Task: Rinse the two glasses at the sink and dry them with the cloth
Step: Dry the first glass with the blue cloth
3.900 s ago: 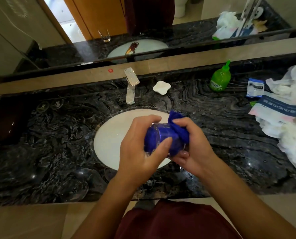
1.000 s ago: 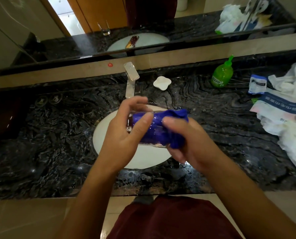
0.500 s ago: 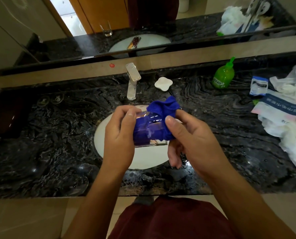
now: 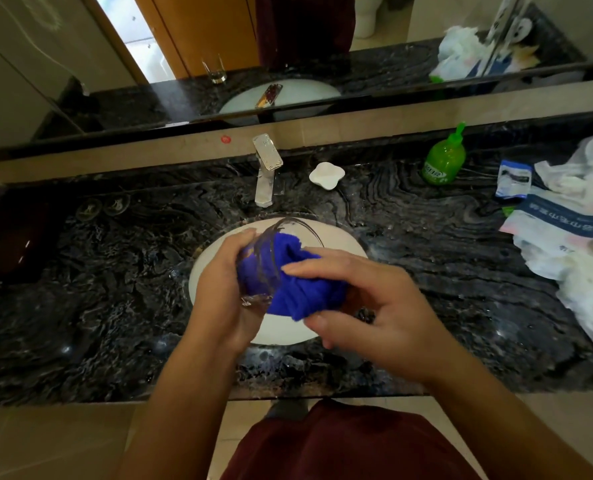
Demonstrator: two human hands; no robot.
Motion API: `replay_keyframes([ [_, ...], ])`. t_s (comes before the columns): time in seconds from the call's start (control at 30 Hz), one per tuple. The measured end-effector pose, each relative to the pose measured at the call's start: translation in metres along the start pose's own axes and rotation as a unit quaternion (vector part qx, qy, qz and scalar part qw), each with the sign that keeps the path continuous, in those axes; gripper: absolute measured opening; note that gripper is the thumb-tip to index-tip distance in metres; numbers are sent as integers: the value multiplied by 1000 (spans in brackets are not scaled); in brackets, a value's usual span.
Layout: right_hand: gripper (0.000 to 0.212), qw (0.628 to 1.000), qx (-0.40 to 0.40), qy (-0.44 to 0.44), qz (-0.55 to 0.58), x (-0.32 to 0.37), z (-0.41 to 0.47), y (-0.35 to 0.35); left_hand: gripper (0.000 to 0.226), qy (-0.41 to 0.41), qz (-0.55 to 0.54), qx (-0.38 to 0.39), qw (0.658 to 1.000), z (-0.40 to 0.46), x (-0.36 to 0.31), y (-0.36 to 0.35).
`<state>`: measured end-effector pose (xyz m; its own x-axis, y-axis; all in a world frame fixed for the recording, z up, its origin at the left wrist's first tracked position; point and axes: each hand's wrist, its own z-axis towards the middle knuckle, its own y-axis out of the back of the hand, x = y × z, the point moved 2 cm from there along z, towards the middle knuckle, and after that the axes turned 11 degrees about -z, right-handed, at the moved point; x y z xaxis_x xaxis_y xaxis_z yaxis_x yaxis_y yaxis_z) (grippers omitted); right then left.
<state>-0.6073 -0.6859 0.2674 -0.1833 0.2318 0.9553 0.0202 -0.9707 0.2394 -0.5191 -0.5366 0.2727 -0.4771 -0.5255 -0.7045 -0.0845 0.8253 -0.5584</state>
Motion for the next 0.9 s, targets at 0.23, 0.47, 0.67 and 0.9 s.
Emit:
replay_keyframes([
  [0.23, 27, 982, 4, -91, 167, -7, 7, 2, 26, -74, 74, -12, 994, -9, -1, -5],
  [0.47, 44, 996, 23, -52, 70, 7, 7, -5, 27, -134, 124, 1, 983, -8, -8, -5],
  [0.67, 51, 990, 89, -107, 23, 17, 6, 3, 31, -227, 250, 33, 941, -12, -1, -5],
  [0.9, 65, 988, 138, -28, -58, 21, 1, 11, 30, -79, 219, 150, 961, 3, -14, 3],
])
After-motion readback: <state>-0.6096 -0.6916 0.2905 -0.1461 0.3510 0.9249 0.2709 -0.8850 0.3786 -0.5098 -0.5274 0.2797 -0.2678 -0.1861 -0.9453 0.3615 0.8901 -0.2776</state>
